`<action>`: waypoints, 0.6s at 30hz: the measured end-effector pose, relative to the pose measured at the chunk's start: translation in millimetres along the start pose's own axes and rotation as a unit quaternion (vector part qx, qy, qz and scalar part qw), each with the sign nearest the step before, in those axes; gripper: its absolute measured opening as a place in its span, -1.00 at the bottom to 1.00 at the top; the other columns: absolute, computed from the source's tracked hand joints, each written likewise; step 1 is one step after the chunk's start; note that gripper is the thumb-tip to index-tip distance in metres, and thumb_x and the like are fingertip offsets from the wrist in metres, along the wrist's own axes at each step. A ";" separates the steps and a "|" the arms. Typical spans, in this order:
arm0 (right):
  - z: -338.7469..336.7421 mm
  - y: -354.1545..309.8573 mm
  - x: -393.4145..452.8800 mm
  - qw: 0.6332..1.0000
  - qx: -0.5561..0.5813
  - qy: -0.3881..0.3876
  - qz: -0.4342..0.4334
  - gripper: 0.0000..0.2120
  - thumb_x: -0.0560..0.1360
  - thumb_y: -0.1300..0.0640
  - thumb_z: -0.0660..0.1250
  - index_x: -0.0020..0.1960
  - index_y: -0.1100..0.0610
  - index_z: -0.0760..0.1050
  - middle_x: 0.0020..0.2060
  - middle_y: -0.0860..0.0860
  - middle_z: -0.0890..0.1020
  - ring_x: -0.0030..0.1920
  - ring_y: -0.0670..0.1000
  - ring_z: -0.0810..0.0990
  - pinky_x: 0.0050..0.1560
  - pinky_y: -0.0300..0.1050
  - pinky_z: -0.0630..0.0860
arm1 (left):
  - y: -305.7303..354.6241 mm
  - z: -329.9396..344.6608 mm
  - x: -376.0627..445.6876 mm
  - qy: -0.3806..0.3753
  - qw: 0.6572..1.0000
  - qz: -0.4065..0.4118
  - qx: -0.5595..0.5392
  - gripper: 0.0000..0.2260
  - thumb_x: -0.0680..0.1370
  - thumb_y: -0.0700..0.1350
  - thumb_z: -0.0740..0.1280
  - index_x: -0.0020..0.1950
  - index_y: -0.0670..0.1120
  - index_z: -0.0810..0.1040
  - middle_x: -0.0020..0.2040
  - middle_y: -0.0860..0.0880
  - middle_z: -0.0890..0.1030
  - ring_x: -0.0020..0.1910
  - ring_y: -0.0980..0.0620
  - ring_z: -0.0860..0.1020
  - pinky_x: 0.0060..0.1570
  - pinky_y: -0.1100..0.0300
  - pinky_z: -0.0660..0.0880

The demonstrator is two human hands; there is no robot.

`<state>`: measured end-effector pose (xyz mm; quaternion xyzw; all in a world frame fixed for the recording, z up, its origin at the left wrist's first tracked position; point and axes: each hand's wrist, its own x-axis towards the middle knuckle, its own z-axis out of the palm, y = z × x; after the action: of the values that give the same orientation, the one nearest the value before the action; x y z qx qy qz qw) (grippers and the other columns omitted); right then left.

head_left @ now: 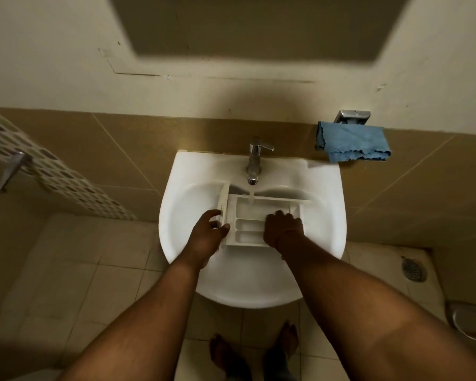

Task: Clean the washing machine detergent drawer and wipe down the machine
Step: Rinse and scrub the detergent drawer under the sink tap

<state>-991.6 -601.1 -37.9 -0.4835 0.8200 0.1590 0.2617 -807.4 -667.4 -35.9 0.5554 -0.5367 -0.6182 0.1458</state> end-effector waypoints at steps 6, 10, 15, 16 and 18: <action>1.8 -12.1 3.1 0.972 0.115 0.011 -0.204 -0.40 0.53 0.18 0.28 0.52 0.00 0.16 0.44 0.08 0.32 0.37 0.18 0.38 0.37 0.13 0.36 | -2.1 5.0 2.1 0.023 1.000 -0.001 -0.002 -0.64 0.55 -0.14 0.42 0.32 0.07 0.48 0.19 -0.16 0.56 0.15 -0.13 0.58 0.13 -0.05 0.57; 5.1 2.2 5.4 0.992 0.019 0.028 -0.124 -0.54 0.54 0.13 0.23 0.42 0.09 0.31 0.33 0.12 0.40 0.28 0.21 0.44 0.28 0.18 0.40 | -3.7 7.1 1.5 0.033 0.999 -0.005 -0.015 -0.65 0.54 -0.12 0.44 0.29 0.08 0.49 0.17 -0.21 0.55 0.03 -0.06 0.60 -0.05 0.05 0.58; 5.0 7.9 11.3 0.996 0.007 -0.001 -0.085 -0.53 0.52 0.13 0.22 0.42 0.14 0.30 0.33 0.14 0.41 0.31 0.22 0.41 0.40 0.21 0.24 | -0.1 7.4 -1.0 0.029 0.999 -0.010 -0.008 -0.64 0.54 -0.11 0.44 0.31 0.07 0.47 0.17 -0.19 0.54 0.06 -0.10 0.60 -0.03 0.04 0.59; 4.9 0.4 12.9 0.990 0.040 -0.001 -0.135 -0.48 0.52 0.14 0.23 0.47 0.11 0.25 0.38 0.13 0.37 0.35 0.21 0.40 0.42 0.20 0.23 | 0.3 6.7 -1.1 0.026 1.000 -0.008 -0.003 -0.64 0.54 -0.10 0.43 0.31 0.07 0.47 0.17 -0.19 0.54 0.08 -0.12 0.60 -0.02 0.03 0.59; 5.2 -14.2 13.2 0.972 0.109 -0.004 -0.210 -0.39 0.53 0.13 0.28 0.53 0.04 0.15 0.46 0.08 0.30 0.39 0.16 0.37 0.42 0.12 0.29 | 1.2 4.8 -0.1 0.018 1.000 -0.003 0.010 -0.63 0.54 -0.10 0.43 0.32 0.07 0.46 0.16 -0.17 0.54 0.09 -0.10 0.58 -0.02 0.03 0.59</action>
<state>-983.0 -614.6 -50.0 -0.6126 0.7115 0.0121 0.3440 -811.9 -665.3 -35.7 0.5690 -0.5388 -0.6034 0.1480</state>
